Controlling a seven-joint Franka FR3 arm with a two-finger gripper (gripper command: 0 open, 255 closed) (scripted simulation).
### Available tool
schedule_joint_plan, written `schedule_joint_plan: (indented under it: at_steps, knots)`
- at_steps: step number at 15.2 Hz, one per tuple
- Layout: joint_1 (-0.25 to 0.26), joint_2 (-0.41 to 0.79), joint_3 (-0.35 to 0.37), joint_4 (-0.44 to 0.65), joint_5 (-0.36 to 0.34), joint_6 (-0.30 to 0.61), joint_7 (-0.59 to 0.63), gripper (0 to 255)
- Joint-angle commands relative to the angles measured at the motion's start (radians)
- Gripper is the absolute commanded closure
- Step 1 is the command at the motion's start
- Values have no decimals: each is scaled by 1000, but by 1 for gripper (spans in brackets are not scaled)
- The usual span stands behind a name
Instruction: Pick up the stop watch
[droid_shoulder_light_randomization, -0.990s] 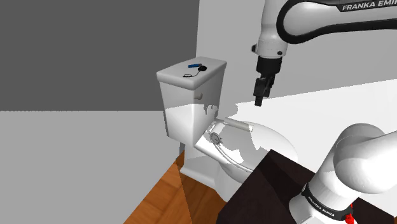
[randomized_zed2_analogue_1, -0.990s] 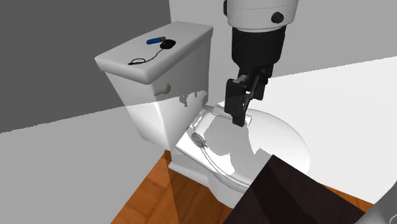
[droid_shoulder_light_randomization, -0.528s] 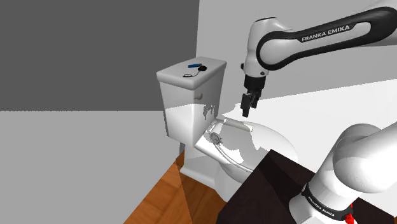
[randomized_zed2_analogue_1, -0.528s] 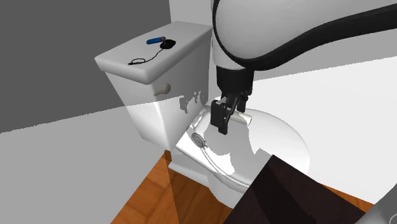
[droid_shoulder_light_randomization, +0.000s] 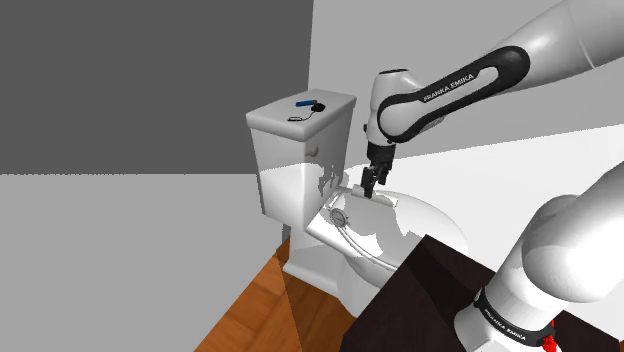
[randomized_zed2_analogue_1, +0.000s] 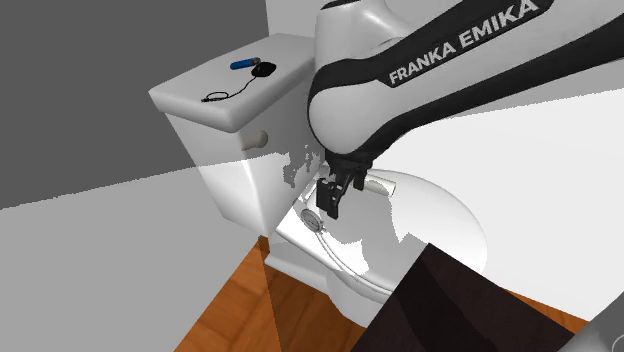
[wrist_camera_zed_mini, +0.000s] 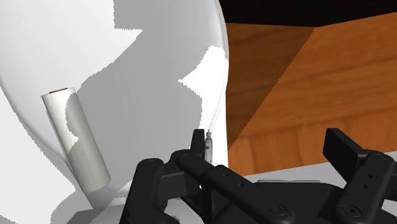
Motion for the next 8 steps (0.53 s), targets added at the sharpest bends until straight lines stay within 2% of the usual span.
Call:
schedule_joint_plan:
  at_steps: [1,8]
  knots:
    - [-4,94,-9,16,1,84,-5,0]
    - [-20,384,-30,109,26,293,-37,0]
